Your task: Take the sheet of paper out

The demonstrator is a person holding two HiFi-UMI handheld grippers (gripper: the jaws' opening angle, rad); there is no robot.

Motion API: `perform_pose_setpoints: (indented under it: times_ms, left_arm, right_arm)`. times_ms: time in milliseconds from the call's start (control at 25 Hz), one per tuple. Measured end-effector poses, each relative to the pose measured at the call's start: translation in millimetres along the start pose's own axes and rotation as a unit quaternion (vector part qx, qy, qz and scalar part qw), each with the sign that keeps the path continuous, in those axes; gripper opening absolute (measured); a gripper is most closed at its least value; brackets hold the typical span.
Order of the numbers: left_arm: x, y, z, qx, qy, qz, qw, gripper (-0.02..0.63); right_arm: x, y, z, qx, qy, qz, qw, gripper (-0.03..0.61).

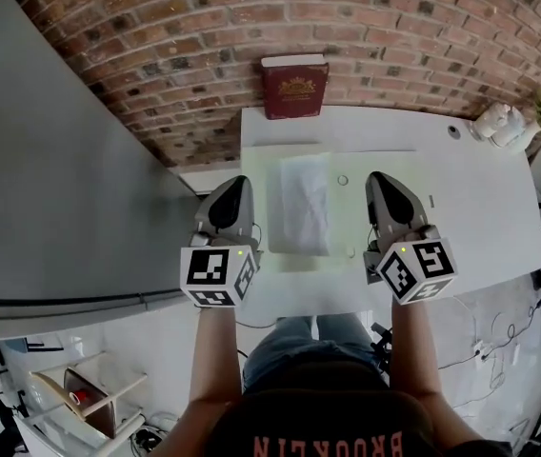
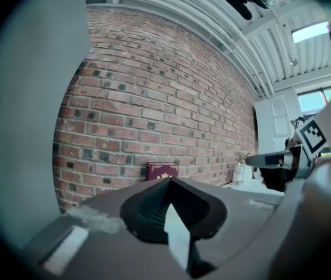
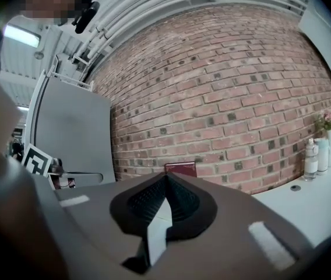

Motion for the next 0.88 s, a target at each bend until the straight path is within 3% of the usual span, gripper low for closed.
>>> perform_pose_setpoints:
  times_ms: [320,480,520,600,640,880]
  left_arm:
    - [-14.5,-17.8,-0.6,-0.022,0.036,0.014,0.9990,0.000]
    - [-12.6,-32.2,2.6,-0.047,0.038,0.013,0.9981,0.000]
    - [-14.0,-37.2,4.1,-0.052,0.041,0.018,0.9976,0.000]
    - [-17.2,-45.5,5.5,-0.060,0.045,0.030,0.9967,0.000]
    - [-18.0,-49.2,5.9,-0.063,0.047,0.034,0.9963,0.000]
    - [-19.2,-74.1,6.7,-0.090,0.053,0.047,0.9934,0.000]
  right_arm:
    - [3.3,-33.3,-34.1,-0.088,0.035,0.009,0.995,0.003]
    - [6.7,-59.6,-44.0,-0.141,0.052,-0.005,0.989,0.043]
    - [6.9,-66.9,-47.0,-0.156,0.057,-0.009,0.986,0.070]
    - [6.4,-81.3,-54.0,-0.186,0.070,-0.021,0.980,0.216]
    - [6.2,-88.6,-56.5,-0.199,0.074,-0.026,0.977,0.253]
    - [7.7,-138.7,-64.0,-0.281,0.080,-0.052,0.955,0.224]
Point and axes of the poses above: the fingertips, and each gripper's own axes: z backward along the fingers, x to its right, y out of its top, the point moved 4 cm from there along z, backward along the fingers, and after that the axes turned 11 degrees about -y, right-handed, at the moved point
